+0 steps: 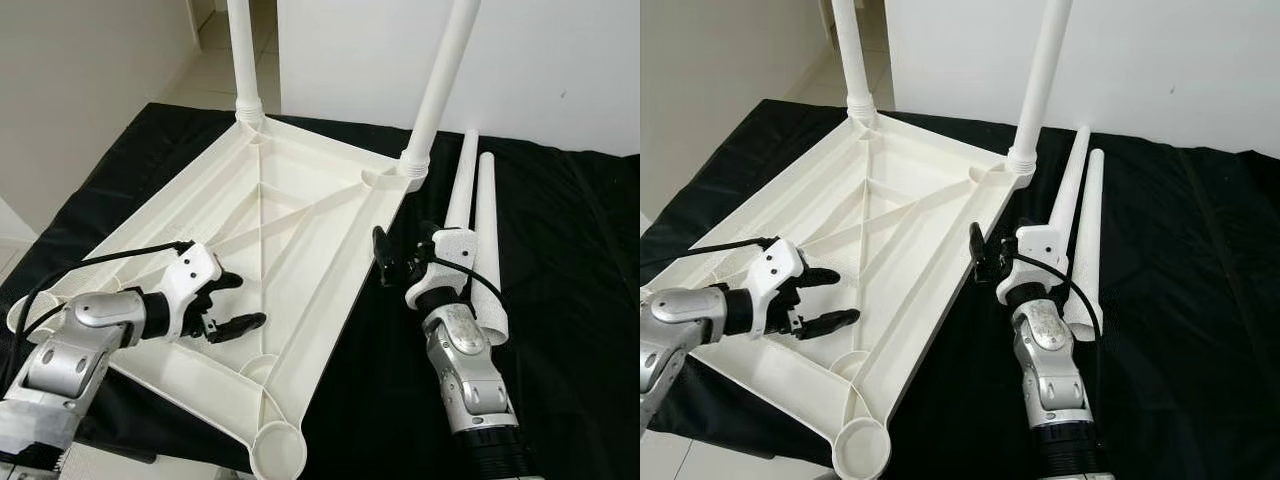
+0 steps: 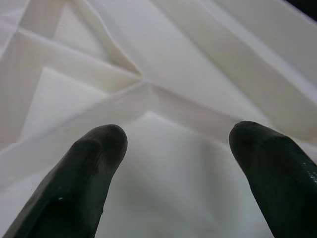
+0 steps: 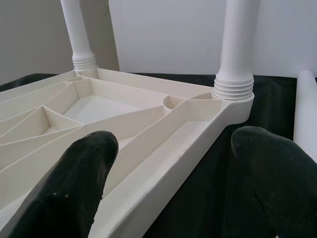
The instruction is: Building children table
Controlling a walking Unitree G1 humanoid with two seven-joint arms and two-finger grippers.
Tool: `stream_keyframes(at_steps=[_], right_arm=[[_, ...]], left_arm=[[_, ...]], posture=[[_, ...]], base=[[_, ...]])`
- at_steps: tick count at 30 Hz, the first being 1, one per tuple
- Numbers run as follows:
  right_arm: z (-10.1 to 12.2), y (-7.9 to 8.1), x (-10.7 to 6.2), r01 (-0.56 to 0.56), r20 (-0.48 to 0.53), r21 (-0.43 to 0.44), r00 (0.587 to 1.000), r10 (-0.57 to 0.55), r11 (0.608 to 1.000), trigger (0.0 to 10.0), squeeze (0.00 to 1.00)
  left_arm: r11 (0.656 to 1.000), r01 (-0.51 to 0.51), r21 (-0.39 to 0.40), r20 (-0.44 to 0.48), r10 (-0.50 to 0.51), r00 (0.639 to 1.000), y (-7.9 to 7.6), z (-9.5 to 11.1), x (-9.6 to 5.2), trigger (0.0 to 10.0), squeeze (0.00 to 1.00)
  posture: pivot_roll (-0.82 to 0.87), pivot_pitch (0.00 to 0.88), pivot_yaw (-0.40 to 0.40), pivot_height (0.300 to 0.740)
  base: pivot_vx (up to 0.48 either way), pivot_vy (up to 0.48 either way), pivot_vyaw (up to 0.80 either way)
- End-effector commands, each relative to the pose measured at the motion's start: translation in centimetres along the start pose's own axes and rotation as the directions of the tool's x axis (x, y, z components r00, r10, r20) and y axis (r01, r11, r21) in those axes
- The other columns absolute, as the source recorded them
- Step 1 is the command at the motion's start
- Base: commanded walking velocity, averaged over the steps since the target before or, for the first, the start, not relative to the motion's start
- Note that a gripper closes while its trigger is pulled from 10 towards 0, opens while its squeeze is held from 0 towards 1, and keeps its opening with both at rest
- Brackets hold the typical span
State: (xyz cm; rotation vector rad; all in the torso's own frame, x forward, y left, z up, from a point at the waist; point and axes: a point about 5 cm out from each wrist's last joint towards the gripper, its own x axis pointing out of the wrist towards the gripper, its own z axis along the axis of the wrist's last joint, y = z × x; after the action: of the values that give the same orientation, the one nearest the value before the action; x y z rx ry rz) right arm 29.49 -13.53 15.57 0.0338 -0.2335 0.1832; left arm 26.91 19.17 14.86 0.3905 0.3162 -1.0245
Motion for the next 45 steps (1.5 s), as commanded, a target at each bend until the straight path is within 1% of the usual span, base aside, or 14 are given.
stream_keyframes(at_steps=[1, 6, 9, 13, 16, 17, 20, 21, 24, 32, 35, 38, 43, 45], right_arm=[[-0.5, -0.5, -0.3, 0.013, -0.015, -0.008, 1.0, -0.013, 1.0, 10.0, 0.0], [-0.6, -0.4, -0.4, 0.011, -0.018, -0.006, 1.0, -0.011, 1.0, 10.0, 0.0], [-0.5, -0.3, -0.2, 0.006, -0.015, -0.003, 1.0, -0.006, 1.0, 10.0, 0.0], [-0.5, -0.2, -0.1, 0.004, -0.012, -0.003, 1.0, -0.004, 1.0, 10.0, 0.0], [-0.3, -0.1, 0.0, 0.0, -0.008, -0.001, 1.0, 0.0, 1.0, 10.0, 0.0], [-0.3, -0.1, 0.0, 0.0, -0.008, -0.001, 1.0, 0.0, 1.0, 10.0, 0.0], [-0.3, -0.2, -0.1, 0.002, -0.006, -0.001, 1.0, -0.002, 1.0, 10.0, 0.0], [-0.3, -0.2, -0.1, 0.002, -0.006, -0.001, 1.0, -0.002, 1.0, 10.0, 0.0], [-0.3, -0.1, -0.2, 0.009, -0.006, 0.003, 1.0, -0.009, 1.0, 10.0, 0.0], [-0.4, 0.0, -0.3, 0.014, -0.006, 0.011, 1.0, -0.014, 1.0, 10.0, 0.0], [-0.4, 0.1, -0.4, 0.011, -0.008, 0.015, 1.0, -0.01, 1.0, 10.0, 0.0], [-0.4, 0.3, -0.3, 0.006, -0.007, 0.016, 1.0, -0.006, 1.0, 10.0, 0.0], [-0.4, 0.4, -0.3, 0.001, -0.005, 0.019, 1.0, -0.001, 1.0, 10.0, 0.0], [-0.4, 0.3, -0.4, -0.004, -0.003, 0.018, 1.0, 0.004, 1.0, 10.0, 0.0]], left_arm=[[0.985, 0.171, -0.022, -0.033, -0.172, 0.985, -0.7, -0.5, -1.5, 10.0, 0.0], [0.977, 0.212, -0.009, -0.12, -0.211, 0.97, -1.9, -1.6, -1.7, 10.0, 0.0], [0.974, 0.222, 0.036, -0.213, -0.209, 0.954, -2.6, -2.8, -0.5, 10.0, 0.0], [0.971, 0.232, 0.051, -0.222, -0.215, 0.951, -3.1, -3.0, 0.5, 10.0, 0.0], [0.967, 0.244, 0.079, -0.226, -0.221, 0.949, -3.7, -2.9, 2.7, 10.0, 0.0], [0.967, 0.244, 0.079, -0.226, -0.221, 0.949, -3.7, -2.9, 2.7, 10.0, 0.0], [0.968, 0.225, 0.108, -0.183, -0.203, 0.962, -3.7, -2.1, 4.3, 10.0, 0.0], [0.968, 0.225, 0.108, -0.183, -0.203, 0.962, -3.7, -2.1, 4.3, 10.0, 0.0], [0.977, 0.175, 0.122, -0.117, -0.161, 0.98, -3.5, -0.8, 6.4, 10.0, 0.0], [0.979, 0.115, 0.166, -0.016, -0.114, 0.993, -3.3, 1.2, 8.6, 10.0, 0.0], [0.984, -0.004, 0.181, 0.083, -0.011, 0.997, -2.2, 3.2, 9.8, 10.0, 0.0], [0.978, -0.035, 0.204, 0.094, 0.017, 0.995, -1.7, 3.4, 10.1, 10.0, 0.0], [0.981, -0.045, 0.191, 0.102, 0.026, 0.994, -1.4, 3.6, 10.0, 10.0, 0.0], [0.978, -0.046, 0.203, 0.082, 0.029, 0.996, -0.4, 3.1, 8.9, 10.0, 0.0]], posture=[[-0.01, 0.084, 0.005, 0.74], [-0.01, 0.084, 0.003, 0.74], [-0.01, 0.083, 0.0, 0.74], [-0.01, 0.085, -0.002, 0.74], [-0.02, 0.084, -0.005, 0.74], [-0.02, 0.084, -0.005, 0.74], [-0.03, 0.082, -0.004, 0.74], [-0.03, 0.082, -0.004, 0.74], [-0.04, 0.08, -0.001, 0.74], [-0.05, 0.079, -0.003, 0.74], [-0.04, 0.079, -0.006, 0.74], [-0.05, 0.077, -0.006, 0.74], [-0.05, 0.073, -0.006, 0.74], [-0.05, 0.068, -0.007, 0.74]], base=[[0.0, 0.0, 0.0], [0.0, 0.0, 0.0], [0.0, 0.0, 0.0], [0.0, 0.0, 0.0], [0.0, 0.0, 0.0], [0.0, 0.0, 0.0], [0.0, 0.0, 0.0], [0.0, 0.0, 0.0], [0.0, 0.0, 0.0], [0.0, 0.0, 0.0], [0.0, 0.0, 0.0], [0.0, 0.0, 0.0], [0.0, 0.0, 0.0], [0.0, 0.0, 0.0]])
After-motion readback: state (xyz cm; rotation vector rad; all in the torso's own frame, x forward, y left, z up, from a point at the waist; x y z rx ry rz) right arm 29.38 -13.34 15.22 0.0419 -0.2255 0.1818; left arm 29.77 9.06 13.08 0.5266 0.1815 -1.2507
